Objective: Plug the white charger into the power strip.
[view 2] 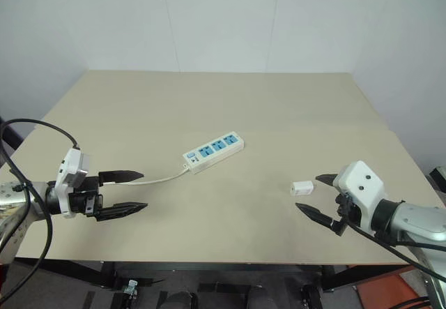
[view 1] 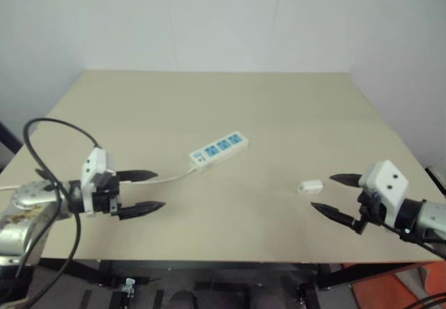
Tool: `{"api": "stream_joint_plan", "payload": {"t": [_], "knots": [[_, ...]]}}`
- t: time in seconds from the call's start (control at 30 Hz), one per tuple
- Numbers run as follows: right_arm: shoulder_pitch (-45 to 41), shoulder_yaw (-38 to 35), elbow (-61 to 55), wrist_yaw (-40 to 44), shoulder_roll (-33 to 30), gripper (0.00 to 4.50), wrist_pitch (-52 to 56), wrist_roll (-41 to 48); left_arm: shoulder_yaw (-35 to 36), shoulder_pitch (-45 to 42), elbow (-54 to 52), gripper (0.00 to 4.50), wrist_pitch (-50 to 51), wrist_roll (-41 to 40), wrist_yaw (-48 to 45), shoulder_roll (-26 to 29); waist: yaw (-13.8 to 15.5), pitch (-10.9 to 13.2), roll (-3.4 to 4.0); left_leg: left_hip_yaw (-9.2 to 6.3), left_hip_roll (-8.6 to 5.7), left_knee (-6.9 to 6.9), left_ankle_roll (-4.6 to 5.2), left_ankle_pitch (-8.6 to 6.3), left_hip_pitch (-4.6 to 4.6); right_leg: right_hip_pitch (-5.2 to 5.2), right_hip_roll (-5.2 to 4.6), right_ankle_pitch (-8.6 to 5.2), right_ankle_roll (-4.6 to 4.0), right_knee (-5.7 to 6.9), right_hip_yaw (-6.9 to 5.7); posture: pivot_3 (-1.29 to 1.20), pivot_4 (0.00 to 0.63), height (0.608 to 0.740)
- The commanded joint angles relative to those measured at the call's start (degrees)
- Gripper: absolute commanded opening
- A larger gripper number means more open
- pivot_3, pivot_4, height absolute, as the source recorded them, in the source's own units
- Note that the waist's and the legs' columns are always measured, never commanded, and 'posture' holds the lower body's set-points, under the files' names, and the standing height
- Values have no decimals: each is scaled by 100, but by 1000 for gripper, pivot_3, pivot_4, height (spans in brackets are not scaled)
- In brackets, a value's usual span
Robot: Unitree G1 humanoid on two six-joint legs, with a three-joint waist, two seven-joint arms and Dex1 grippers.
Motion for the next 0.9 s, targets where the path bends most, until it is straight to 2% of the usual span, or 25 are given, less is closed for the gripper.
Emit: {"api": "stream_joint_plan", "payload": {"t": [0.03,0.27,0.47,0.6,0.8,0.9], "knots": [[-108,-154,-20,18,-79,4460,-139,76,51,-24,-135,4500,-48,-38,11,10,1,0,0,0,0,0,0,0,0,0,0,0,0,0,0,0,150,740],[-179,-80,52,8,-94,4460,-173,68,14,-78,-70,4500,-57,-2,17,3,-1,0,0,0,0,0,0,0,0,0,0,0,0,1,0,0,150,740],[-848,210,575,58,-192,4460,-296,29,-342,-707,343,4500,-109,253,178,-161,1,0,0,0,-1,4,0,0,2,2,1,2,1,2,-1,0,150,740],[-1217,399,810,144,-242,4460,-400,34,-733,-1204,800,4500,-338,879,657,-472,5,0,-1,-2,-3,3,0,0,-2,2,0,4,-3,-1,0,0,150,740],[-1793,744,1188,248,-314,4460,-495,-38,-1013,-2395,2124,4500,-921,1582,1590,-1391,28,1,-4,-6,-9,13,1,1,-4,5,-2,13,-7,2,-3,0,150,740],[-1954,829,1262,300,-309,4460,-523,-19,-1060,-2633,2634,4500,-1333,1686,1624,-1794,12,1,-4,-7,-9,11,1,0,-7,2,-2,26,-28,2,-2,0,150,740]]}}
